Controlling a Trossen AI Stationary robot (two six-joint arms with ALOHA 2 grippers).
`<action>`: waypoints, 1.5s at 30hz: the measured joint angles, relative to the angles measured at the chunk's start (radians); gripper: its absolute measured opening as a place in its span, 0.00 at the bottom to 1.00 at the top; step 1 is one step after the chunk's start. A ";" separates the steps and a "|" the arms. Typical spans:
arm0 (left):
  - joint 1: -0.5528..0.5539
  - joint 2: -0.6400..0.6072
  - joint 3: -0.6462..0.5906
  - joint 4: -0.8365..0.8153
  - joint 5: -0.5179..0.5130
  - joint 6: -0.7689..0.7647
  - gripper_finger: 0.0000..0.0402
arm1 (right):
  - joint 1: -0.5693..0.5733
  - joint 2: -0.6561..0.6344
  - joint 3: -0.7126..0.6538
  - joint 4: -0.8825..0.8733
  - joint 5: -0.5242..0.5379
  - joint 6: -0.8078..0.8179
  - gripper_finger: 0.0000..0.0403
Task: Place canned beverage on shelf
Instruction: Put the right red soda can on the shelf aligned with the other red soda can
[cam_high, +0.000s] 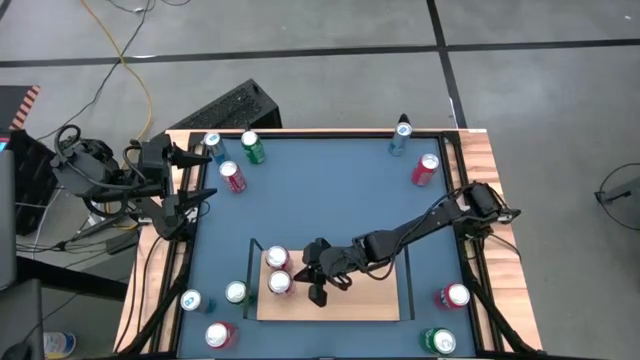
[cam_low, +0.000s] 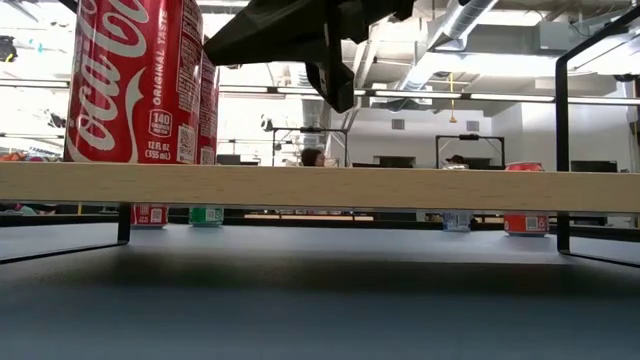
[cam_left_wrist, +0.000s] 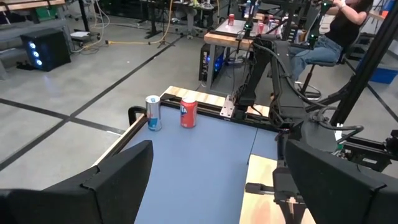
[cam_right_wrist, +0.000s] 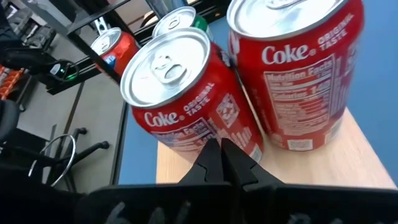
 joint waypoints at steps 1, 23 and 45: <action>0.000 0.000 0.000 0.000 0.000 0.000 0.88 | 0.000 0.000 0.000 0.001 0.000 0.004 0.00; 0.000 0.000 0.000 -0.007 0.000 0.001 0.88 | 0.043 -0.002 0.000 0.009 0.052 0.055 0.00; 0.000 0.000 0.000 -0.007 0.000 0.016 0.88 | 0.006 -0.002 0.000 0.047 -0.004 0.000 0.00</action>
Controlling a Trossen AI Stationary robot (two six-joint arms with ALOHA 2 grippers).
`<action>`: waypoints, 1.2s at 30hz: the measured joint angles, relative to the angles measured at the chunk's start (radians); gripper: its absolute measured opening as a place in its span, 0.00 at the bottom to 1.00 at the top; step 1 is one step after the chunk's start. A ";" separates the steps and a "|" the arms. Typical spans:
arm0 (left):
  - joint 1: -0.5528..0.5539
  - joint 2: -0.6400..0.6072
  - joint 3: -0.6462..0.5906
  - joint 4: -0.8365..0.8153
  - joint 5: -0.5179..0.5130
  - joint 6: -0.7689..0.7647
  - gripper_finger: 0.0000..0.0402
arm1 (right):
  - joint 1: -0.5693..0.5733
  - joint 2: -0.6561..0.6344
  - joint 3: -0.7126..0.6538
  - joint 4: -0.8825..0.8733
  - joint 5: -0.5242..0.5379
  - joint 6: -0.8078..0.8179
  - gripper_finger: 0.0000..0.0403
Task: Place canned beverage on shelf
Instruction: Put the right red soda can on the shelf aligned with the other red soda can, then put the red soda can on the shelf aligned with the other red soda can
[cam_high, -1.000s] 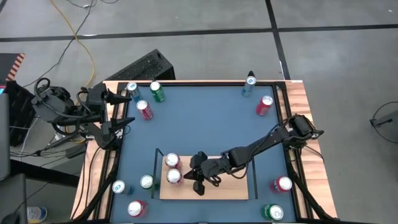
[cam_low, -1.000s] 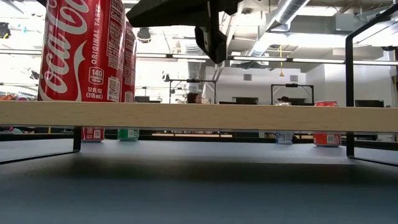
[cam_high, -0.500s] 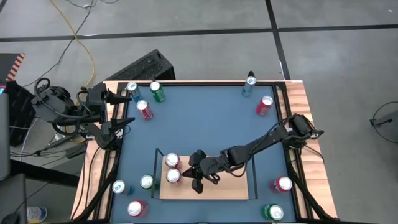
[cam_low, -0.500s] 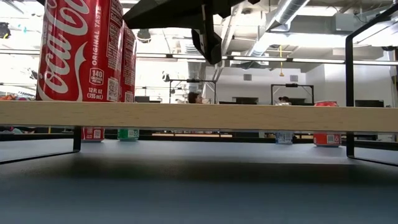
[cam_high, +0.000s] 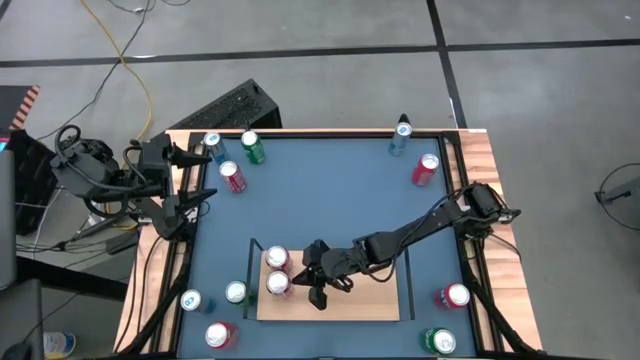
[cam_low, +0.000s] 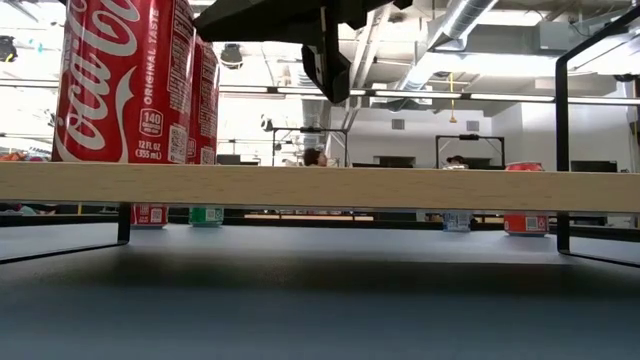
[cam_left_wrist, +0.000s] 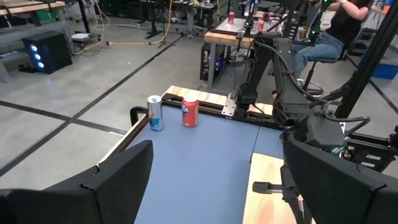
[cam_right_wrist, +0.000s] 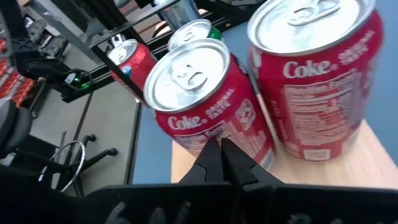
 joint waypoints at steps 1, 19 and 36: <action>0.000 0.000 0.000 0.000 0.000 0.000 0.88 | 0.000 0.000 0.000 0.001 0.000 -0.002 0.00; 0.000 0.000 0.000 0.000 0.000 0.000 0.88 | -0.013 0.000 0.000 0.036 0.000 -0.029 0.00; 0.000 0.000 0.000 0.005 0.000 -0.011 0.88 | -0.013 -0.121 0.215 -0.432 0.004 -0.142 0.00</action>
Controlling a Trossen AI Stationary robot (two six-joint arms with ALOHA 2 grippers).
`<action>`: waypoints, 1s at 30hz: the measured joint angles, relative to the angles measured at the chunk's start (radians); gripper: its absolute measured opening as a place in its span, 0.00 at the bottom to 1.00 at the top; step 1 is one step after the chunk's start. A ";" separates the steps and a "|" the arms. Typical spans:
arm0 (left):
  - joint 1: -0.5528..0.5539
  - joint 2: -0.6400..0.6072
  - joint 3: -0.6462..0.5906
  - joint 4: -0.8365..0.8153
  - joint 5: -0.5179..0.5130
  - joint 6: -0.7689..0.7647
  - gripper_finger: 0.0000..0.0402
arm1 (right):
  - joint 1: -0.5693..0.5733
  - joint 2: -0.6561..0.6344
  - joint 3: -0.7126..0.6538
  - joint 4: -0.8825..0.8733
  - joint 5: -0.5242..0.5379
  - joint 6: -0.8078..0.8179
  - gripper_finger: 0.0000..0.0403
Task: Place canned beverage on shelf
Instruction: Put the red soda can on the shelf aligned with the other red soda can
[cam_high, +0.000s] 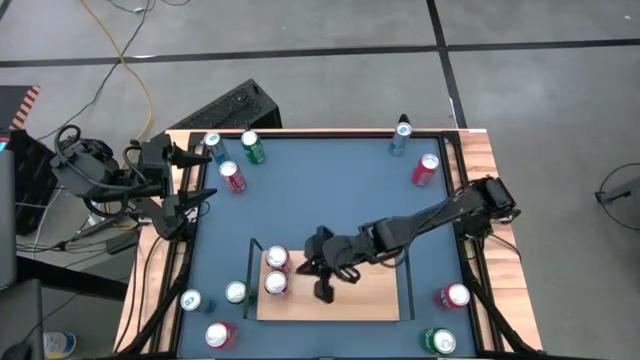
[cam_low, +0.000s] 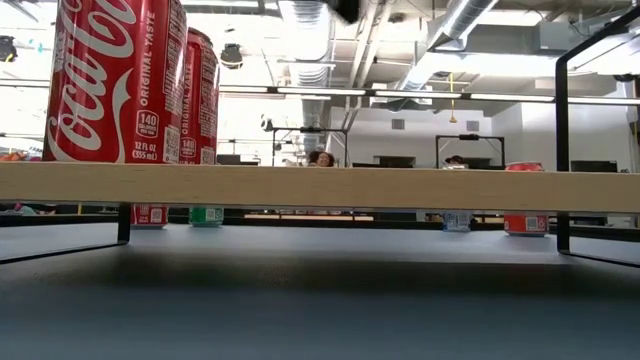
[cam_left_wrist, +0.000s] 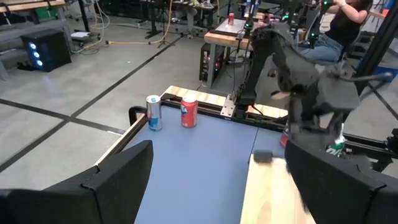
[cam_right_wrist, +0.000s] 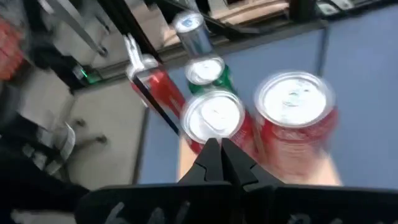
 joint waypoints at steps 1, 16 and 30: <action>0.000 0.000 0.000 0.001 0.000 0.006 0.88 | -0.001 -0.008 0.028 -0.043 0.001 -0.013 0.00; 0.000 0.000 0.000 0.025 0.000 0.005 0.88 | -0.053 -0.251 0.223 -0.290 0.023 -0.255 0.00; 0.000 0.000 0.000 0.063 0.000 -0.002 0.88 | -0.077 -0.641 0.224 -0.904 0.423 0.020 0.00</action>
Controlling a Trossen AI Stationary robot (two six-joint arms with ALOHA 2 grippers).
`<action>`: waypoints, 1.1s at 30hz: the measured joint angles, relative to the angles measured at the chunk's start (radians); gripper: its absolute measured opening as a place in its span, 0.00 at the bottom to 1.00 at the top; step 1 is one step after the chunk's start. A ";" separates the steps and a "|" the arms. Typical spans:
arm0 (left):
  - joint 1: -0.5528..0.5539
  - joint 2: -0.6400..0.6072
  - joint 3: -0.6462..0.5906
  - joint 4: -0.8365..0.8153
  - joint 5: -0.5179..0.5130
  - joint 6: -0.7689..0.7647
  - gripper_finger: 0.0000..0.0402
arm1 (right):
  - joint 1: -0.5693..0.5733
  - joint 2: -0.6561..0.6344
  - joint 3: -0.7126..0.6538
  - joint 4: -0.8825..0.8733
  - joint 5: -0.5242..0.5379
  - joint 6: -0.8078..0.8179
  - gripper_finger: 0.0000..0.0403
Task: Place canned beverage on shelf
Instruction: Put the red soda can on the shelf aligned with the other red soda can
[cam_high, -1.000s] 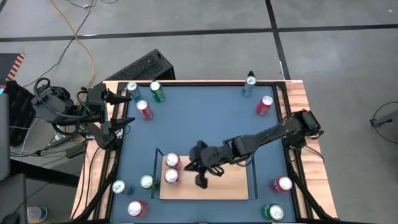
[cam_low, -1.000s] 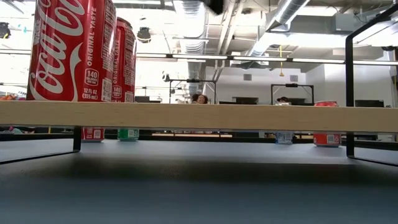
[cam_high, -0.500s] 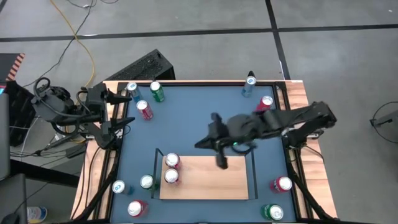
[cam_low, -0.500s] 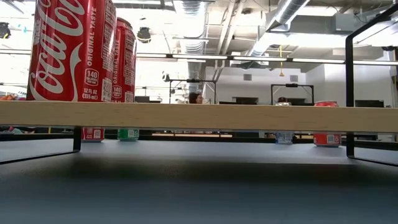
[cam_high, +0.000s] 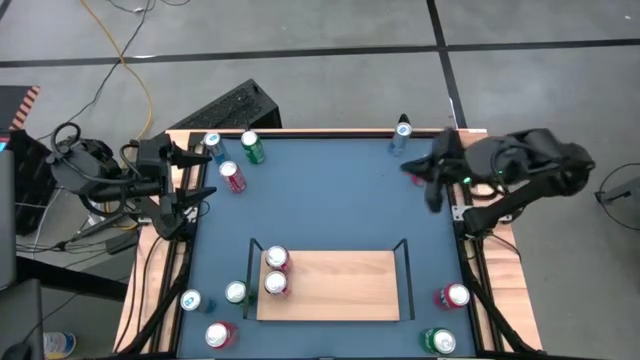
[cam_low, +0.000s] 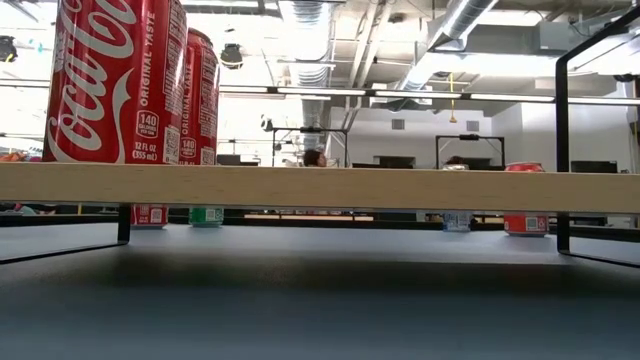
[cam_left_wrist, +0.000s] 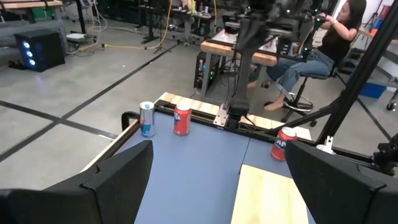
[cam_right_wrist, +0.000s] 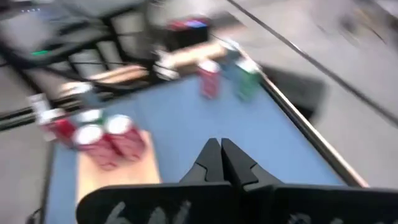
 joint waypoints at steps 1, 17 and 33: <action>0.000 0.000 0.000 0.000 0.000 0.000 0.88 | -0.001 -0.014 0.000 -0.064 0.023 0.063 0.00; 0.000 0.015 0.000 -0.001 0.192 -0.039 0.88 | 0.081 0.082 -0.090 -0.230 -0.008 0.259 0.37; 0.103 0.084 0.000 -0.588 0.083 -0.622 0.88 | 0.038 0.295 -0.090 0.127 -0.014 -0.039 0.53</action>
